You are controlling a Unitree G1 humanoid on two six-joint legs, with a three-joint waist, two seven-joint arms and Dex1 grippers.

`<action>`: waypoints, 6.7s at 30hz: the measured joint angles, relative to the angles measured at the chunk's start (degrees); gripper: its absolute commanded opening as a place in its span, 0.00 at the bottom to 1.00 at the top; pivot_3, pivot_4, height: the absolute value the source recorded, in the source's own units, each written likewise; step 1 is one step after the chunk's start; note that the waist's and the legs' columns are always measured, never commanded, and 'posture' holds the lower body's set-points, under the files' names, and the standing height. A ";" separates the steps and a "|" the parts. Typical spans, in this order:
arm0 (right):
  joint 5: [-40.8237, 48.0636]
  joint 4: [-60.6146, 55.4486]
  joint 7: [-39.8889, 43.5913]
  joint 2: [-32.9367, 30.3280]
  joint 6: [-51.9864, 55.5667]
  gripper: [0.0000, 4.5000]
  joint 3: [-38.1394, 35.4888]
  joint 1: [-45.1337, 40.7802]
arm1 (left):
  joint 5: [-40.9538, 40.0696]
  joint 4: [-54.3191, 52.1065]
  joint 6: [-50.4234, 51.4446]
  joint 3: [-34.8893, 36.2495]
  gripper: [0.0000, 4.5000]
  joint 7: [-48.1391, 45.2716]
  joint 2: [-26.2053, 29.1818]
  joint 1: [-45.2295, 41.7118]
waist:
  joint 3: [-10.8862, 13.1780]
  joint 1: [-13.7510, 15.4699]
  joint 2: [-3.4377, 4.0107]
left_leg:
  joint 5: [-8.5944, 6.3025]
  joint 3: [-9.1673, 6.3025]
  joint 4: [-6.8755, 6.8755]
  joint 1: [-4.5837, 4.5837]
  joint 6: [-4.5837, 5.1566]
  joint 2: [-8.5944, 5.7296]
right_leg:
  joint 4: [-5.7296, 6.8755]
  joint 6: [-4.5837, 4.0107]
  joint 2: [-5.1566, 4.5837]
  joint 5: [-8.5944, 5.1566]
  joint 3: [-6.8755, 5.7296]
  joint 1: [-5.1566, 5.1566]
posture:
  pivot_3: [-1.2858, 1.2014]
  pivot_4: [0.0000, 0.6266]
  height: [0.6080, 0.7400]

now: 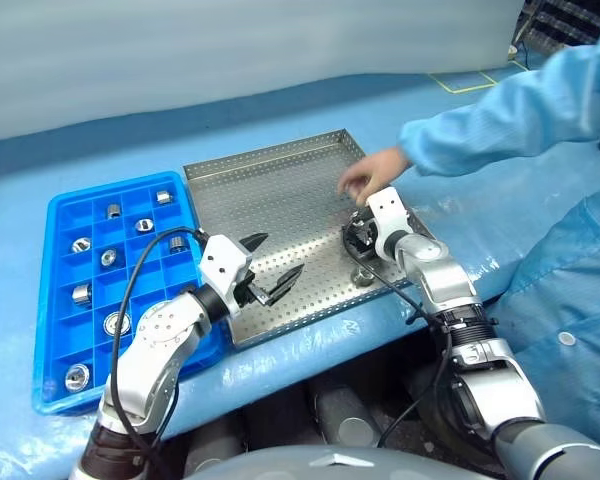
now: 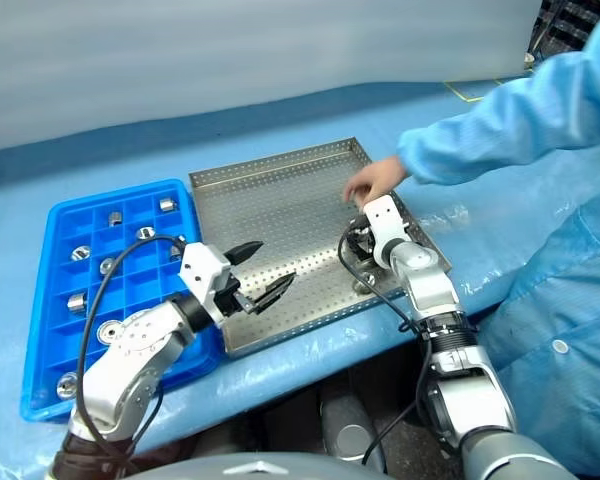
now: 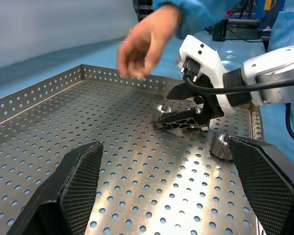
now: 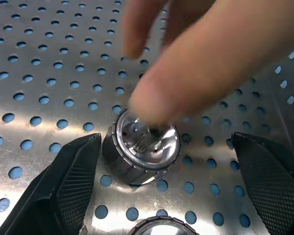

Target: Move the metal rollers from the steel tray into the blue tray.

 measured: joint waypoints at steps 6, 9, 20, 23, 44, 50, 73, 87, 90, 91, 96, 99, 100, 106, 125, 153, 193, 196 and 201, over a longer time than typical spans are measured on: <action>0.67 1.49 1.37 1.05 0.03 0.57 -0.12 -0.57 | 0.49 0.02 0.51 -0.29 0.99 1.33 0.01 0.02 | 0.00 -0.22 0.01 | 0.00 -0.01 0.00 0.02 0.00 0.00 | 0.00 0.02 0.00 -0.01 0.00 0.02 | 0.43 0.24 1.00; 0.61 1.46 1.69 1.28 0.04 0.35 -0.07 -0.56 | 0.50 0.03 0.56 -0.33 0.99 1.58 0.00 0.26 | 0.00 -0.24 0.01 | 0.00 -0.01 0.00 0.02 0.00 0.01 | 0.00 0.03 0.00 -0.01 0.01 0.02 | 0.43 0.24 1.00; 0.72 -6.18 2.77 1.25 1.48 0.35 0.35 2.79 | 0.47 0.09 0.77 -0.46 0.99 2.41 -0.02 0.30 | 0.08 -0.21 0.14 | 0.00 0.00 0.00 -0.01 0.00 0.01 | 0.00 0.06 0.00 -0.02 0.03 -0.03 | 0.42 0.24 1.00; 1.57 -11.48 2.91 1.25 3.68 0.35 0.05 3.97 | 0.44 0.13 0.77 -0.48 0.99 2.37 -0.04 0.27 | 0.08 -0.21 0.15 | 0.00 -0.01 0.00 -0.01 0.00 0.02 | 0.01 0.16 0.00 -0.09 0.01 -0.03 | 0.42 0.24 1.00; 8.28 -28.51 16.16 1.85 9.20 0.35 9.06 8.12 | -0.31 0.26 2.48 15.10 0.99 7.35 5.50 2.33 | 0.11 -0.17 0.18 | -0.01 -0.08 -0.03 -0.01 0.01 0.22 | 0.04 0.00 -0.02 -0.29 -0.07 -0.06 | 0.44 0.24 1.00; 8.01 -21.05 16.80 5.02 6.80 0.35 10.45 6.37 | 0.53 0.05 3.13 18.87 0.99 8.84 6.76 3.96 | 0.11 0.51 0.16 | -0.01 -0.06 -0.03 -0.02 0.01 0.24 | -0.01 -0.16 -0.09 -0.19 -0.07 -0.05 | 0.45 0.24 1.00; 3.94 -11.01 17.81 7.85 2.24 0.37 13.36 4.20 | 0.57 -0.97 4.39 17.88 0.99 10.00 6.49 6.59 | 0.12 2.30 0.18 | -0.01 -0.09 -0.07 -0.02 0.00 0.24 | 0.02 -0.15 -0.06 -0.09 -0.14 -0.08 | 0.46 0.24 1.00; 10.09 -21.90 18.60 10.41 4.95 0.37 9.35 -0.48 | -0.29 -5.23 4.21 21.18 0.99 10.00 6.36 15.91 | 0.13 4.04 0.19 | -0.04 -0.09 -0.20 -0.06 -0.04 0.33 | 0.03 -0.23 -0.07 -0.13 -0.20 -0.20 | 0.50 0.24 1.00; 10.46 -21.91 21.34 10.40 5.09 0.37 11.77 -1.30 | -0.37 -7.81 4.35 24.46 0.99 10.28 6.10 20.60 | 0.13 5.36 0.18 | -0.04 -0.09 -0.31 -0.04 -0.05 0.35 | 0.03 -0.31 -0.08 -0.18 -0.27 -0.25 | 0.53 0.24 1.00; 10.40 -21.67 22.08 10.52 4.96 0.37 12.77 -1.57 | -0.67 -8.85 4.33 25.84 0.99 10.38 5.70 22.45 | 0.13 5.69 0.17 | -0.04 -0.07 -0.35 -0.02 -0.05 0.36 | 0.03 -0.33 -0.08 -0.20 -0.29 -0.25 | 0.54 0.24 1.00; 8.29 -14.48 23.30 13.28 0.96 0.37 16.69 -4.04 | -2.82 -14.32 2.96 33.85 0.99 10.65 1.98 30.80 | 0.12 9.44 0.14 | -0.03 0.01 -0.55 0.09 -0.07 0.37 | 0.03 -0.87 -0.12 -0.51 -0.36 -0.30 | 0.58 0.24 1.00; 7.35 -8.87 23.27 16.31 -1.86 0.37 17.41 -5.36 | -3.29 -16.60 2.22 36.09 0.99 10.70 0.27 35.12 | 0.12 11.75 0.11 | -0.04 -0.01 -0.58 0.08 -0.09 0.32 | 0.00 -0.91 -0.11 -0.56 -0.41 -0.29 | 0.60 0.24 1.00; 7.09 -7.26 23.49 17.20 -2.69 0.37 17.89 -5.89 | -3.28 -16.95 1.71 36.24 0.99 10.80 -0.51 36.11 | 0.12 12.39 0.10 | -0.05 0.02 -0.57 0.08 -0.11 0.33 | -0.01 -0.91 -0.11 -0.56 -0.41 -0.29 | 0.60 0.24 1.00; 6.02 -3.19 26.16 20.74 -5.42 0.37 20.08 -8.47 | -2.65 -18.97 0.40 34.42 0.99 11.88 -2.60 37.47 | 0.13 15.26 0.09 | -0.02 0.01 -0.54 0.10 -0.17 0.28 | -0.04 -0.93 -0.11 -0.58 -0.50 -0.23 | 0.61 0.24 1.00; 1.06 10.30 24.74 22.36 -11.26 0.73 18.99 -13.51 | 0.79 -18.70 1.14 25.09 0.99 14.34 -2.90 31.55 | 0.13 16.03 0.10 | 0.14 -0.13 -0.74 0.11 -0.51 0.29 | 0.01 -1.15 0.04 -0.70 -0.95 -0.19 | 0.60 0.24 1.00; 59.73 -38.36 0.25 24.26 34.01 0.87 -17.85 -4.28 | -39.98 0.08 1.14 14.78 0.99 6.81 -21.60 0.55 | 0.14 9.15 0.18 | 0.12 -0.37 -0.51 0.00 -0.45 0.25 | 0.00 -0.95 0.09 -0.46 -1.00 -0.03 | 0.45 0.24 1.00; 72.83 -33.20 -12.28 19.82 30.75 0.88 -13.56 -3.66 | -54.00 2.19 1.32 10.01 0.58 4.99 -19.22 -3.45 | 0.14 3.94 0.21 | 0.11 -0.41 -0.53 -0.03 -0.43 0.19 | -0.04 -0.62 0.25 -0.66 -0.50 -0.09 | 0.45 0.24 1.00; 72.84 -33.17 -12.32 19.80 30.58 0.88 -13.51 -3.66 | -53.96 2.19 1.17 9.92 0.58 4.99 -19.08 -3.43 | 0.14 3.96 0.21 | 0.11 -0.41 -0.53 -0.03 -0.43 0.19 | -0.05 -0.62 0.25 -0.66 -0.49 -0.08 | 0.45 0.24 1.00; 72.93 -33.06 -13.22 19.74 30.13 0.88 -13.52 -3.63 | -53.10 2.19 0.76 9.71 0.46 5.30 -18.80 -3.44 | 0.14 3.95 0.21 | 0.11 -0.40 -0.53 -0.03 -0.42 0.19 | -0.05 -0.62 0.25 -0.66 -0.49 -0.09 | 0.45 0.24 1.00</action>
